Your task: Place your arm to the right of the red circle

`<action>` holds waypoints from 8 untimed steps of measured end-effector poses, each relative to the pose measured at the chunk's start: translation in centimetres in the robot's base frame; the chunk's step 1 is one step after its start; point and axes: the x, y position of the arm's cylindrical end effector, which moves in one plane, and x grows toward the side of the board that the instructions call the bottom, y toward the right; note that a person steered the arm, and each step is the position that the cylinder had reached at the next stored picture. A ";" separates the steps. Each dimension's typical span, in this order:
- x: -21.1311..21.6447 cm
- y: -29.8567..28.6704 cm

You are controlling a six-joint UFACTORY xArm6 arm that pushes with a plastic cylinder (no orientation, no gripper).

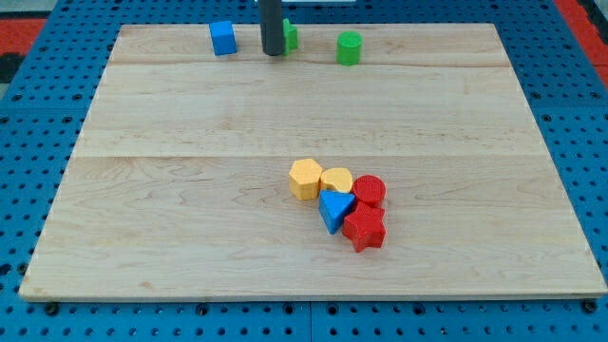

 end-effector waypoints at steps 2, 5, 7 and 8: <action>4.0 -1.0; 1.2 14.8; 4.9 15.7; 7.9 15.7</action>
